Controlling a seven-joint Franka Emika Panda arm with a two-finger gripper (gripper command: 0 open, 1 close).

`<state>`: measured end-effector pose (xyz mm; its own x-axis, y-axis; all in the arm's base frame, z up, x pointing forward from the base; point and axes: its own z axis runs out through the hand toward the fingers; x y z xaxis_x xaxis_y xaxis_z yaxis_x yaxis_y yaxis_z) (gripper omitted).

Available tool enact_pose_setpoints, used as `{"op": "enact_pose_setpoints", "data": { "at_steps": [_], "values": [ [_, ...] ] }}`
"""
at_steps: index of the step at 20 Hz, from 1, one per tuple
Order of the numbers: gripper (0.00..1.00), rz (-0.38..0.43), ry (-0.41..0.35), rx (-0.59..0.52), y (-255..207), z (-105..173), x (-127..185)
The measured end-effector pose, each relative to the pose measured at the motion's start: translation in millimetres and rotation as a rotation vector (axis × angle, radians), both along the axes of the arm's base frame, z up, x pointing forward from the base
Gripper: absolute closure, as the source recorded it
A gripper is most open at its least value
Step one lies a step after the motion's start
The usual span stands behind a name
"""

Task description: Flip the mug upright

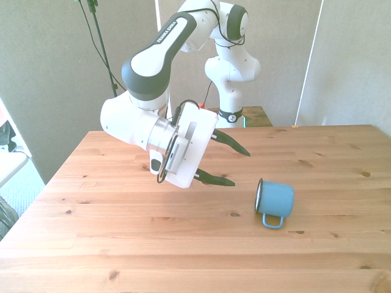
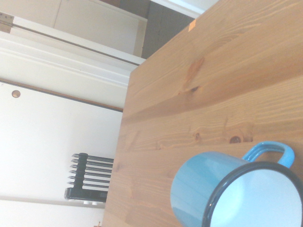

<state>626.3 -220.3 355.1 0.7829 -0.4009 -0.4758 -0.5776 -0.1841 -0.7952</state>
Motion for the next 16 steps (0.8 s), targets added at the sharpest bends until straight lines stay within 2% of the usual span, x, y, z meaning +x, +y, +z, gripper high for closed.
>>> {"op": "enact_pose_setpoints", "data": {
  "at_steps": [6,16],
  "values": [
    [0.0,0.033,0.017,-0.004,27,-21,8],
    [0.0,0.073,-0.008,-0.008,50,-36,15]
  ]
}}
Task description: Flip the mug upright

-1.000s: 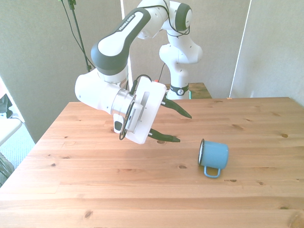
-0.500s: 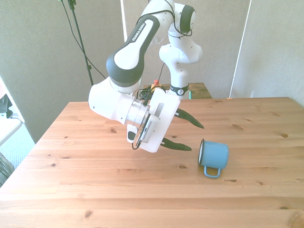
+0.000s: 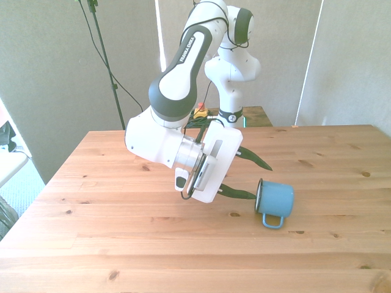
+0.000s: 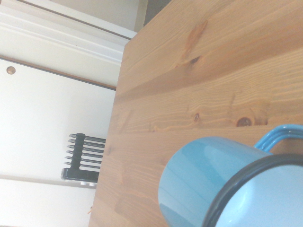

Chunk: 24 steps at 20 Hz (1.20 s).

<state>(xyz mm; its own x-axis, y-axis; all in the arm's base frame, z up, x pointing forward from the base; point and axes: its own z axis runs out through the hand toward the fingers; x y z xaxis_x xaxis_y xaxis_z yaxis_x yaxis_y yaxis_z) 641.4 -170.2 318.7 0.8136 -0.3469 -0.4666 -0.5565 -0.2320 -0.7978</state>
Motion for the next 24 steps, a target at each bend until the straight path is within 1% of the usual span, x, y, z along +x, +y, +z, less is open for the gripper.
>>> {"op": "enact_pose_setpoints", "data": {
  "at_steps": [10,24],
  "values": [
    [0.0,0.036,-0.023,-0.004,24,-4,6],
    [0.0,0.039,-0.037,-0.015,32,-6,9]
  ]
}}
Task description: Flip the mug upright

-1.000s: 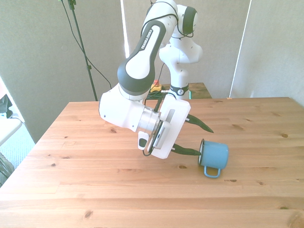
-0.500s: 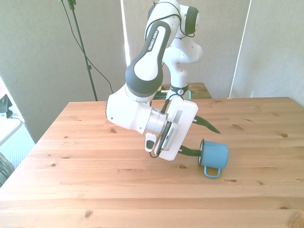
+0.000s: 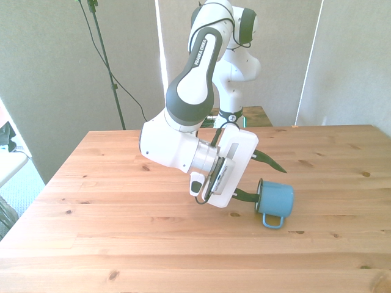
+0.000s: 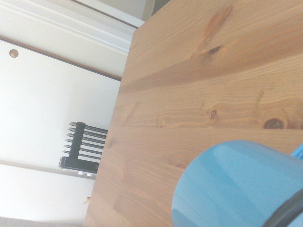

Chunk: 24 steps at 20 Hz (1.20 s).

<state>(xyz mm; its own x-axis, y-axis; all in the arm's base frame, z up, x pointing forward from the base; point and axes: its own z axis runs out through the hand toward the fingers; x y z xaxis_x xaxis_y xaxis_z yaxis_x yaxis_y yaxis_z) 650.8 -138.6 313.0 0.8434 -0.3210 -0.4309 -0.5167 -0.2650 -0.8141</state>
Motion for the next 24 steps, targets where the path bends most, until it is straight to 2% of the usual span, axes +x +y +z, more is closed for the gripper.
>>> {"op": "enact_pose_setpoints", "data": {
  "at_steps": [16,24],
  "values": [
    [0.0,-0.056,-0.039,0.034,-1,-1,7],
    [0.0,-0.041,-0.051,0.038,10,-5,8]
  ]
}}
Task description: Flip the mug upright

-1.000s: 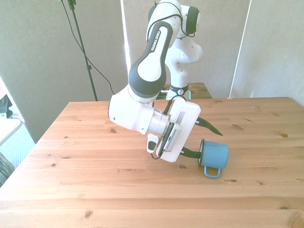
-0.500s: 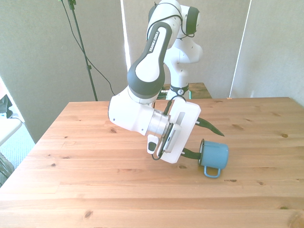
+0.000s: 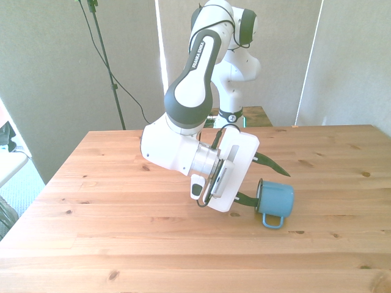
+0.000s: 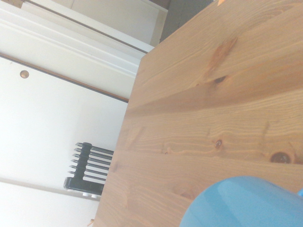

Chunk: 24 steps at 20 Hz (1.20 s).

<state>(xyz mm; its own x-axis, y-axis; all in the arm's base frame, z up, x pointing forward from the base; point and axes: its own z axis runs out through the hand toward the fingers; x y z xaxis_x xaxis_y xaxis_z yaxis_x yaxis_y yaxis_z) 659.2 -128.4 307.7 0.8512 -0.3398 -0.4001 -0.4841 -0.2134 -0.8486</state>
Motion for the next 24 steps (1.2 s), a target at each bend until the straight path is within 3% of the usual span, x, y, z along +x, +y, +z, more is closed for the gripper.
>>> {"op": "enact_pose_setpoints", "data": {
  "at_steps": [13,14,24],
  "values": [
    [0.0,0.025,-0.002,-0.007,30,-5,5],
    [1.0,0.027,-0.002,-0.006,31,-5,5],
    [1.0,0.037,-0.016,-0.007,33,-6,3]
  ]
}}
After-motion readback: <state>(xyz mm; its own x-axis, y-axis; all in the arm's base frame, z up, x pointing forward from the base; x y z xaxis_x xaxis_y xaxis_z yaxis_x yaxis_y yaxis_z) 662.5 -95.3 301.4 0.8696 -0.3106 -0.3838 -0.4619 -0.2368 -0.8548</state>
